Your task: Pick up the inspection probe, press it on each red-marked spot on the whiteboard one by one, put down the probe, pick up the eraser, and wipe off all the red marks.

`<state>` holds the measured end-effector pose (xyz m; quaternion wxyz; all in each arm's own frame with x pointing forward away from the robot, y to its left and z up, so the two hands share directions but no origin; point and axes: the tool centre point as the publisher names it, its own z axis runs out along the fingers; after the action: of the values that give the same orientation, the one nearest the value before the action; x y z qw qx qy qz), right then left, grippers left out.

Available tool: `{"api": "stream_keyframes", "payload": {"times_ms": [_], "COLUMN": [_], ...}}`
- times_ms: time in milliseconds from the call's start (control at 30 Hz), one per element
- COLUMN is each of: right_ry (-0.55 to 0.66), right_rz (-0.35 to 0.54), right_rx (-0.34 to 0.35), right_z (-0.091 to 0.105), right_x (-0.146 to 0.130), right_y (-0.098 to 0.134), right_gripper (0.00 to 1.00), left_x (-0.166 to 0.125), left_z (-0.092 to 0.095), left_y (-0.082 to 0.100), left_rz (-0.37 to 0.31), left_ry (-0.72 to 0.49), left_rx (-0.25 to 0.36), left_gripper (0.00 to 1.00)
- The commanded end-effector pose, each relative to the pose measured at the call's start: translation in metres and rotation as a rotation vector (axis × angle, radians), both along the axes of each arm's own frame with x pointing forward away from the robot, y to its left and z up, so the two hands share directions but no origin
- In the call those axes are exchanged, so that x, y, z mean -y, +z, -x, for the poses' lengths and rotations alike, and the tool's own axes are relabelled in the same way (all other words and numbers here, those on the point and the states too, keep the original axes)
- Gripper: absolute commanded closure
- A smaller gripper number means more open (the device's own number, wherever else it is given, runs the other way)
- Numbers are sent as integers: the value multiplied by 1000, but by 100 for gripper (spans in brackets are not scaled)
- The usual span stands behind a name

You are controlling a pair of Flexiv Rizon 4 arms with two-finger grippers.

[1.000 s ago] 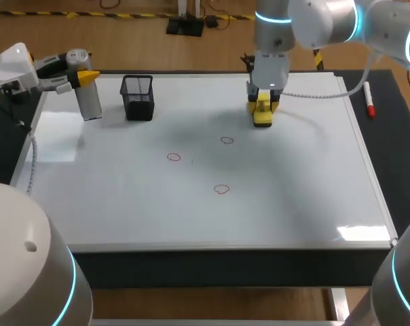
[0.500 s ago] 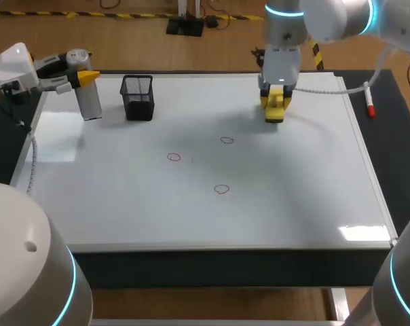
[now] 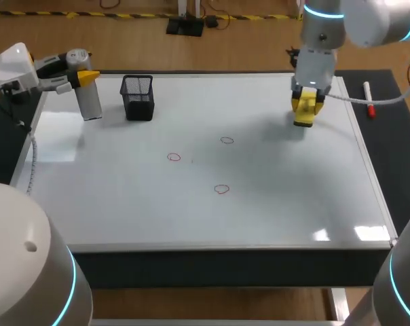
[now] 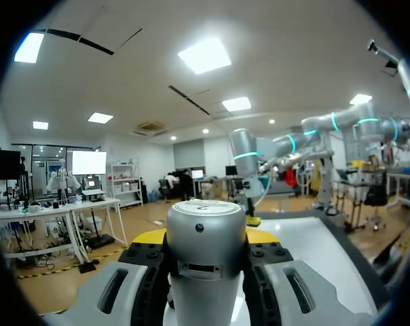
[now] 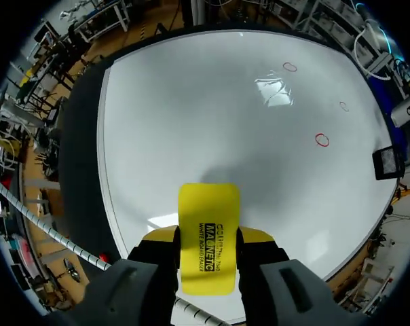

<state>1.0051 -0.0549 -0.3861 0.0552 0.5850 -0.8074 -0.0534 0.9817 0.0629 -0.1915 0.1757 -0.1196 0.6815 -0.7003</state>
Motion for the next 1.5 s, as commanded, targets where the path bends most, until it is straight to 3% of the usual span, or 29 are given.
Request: {"api": "stream_keyframes", "payload": {"times_ms": [33,133,233,1067,1233,1300,1500], "right_ry": [-27,-59,-76,-76,-76,-76,-76], "right_rz": [-21,-33,-45,-45,-45,-45,-45], "right_rx": [13,11,3,3,3,3,3], "right_z": [10,12,19,19,19,19,19], "right_x": [22,34,35,35,35,35,35], "right_y": [1,0,0,0,0,0,0], "right_gripper": [100,100,100,100,100,100,100], "left_x": [0,0,0,0,32,43,85], "left_z": [1,1,1,1,21,31,60], "left_y": [1,1,1,1,6,6,6], "left_rz": [0,0,0,0,0,34,8], "left_ry": [2,2,2,2,-20,-36,-75], "left_rx": [1,1,1,1,10,16,17], "left_gripper": [100,100,100,100,100,100,100]}}
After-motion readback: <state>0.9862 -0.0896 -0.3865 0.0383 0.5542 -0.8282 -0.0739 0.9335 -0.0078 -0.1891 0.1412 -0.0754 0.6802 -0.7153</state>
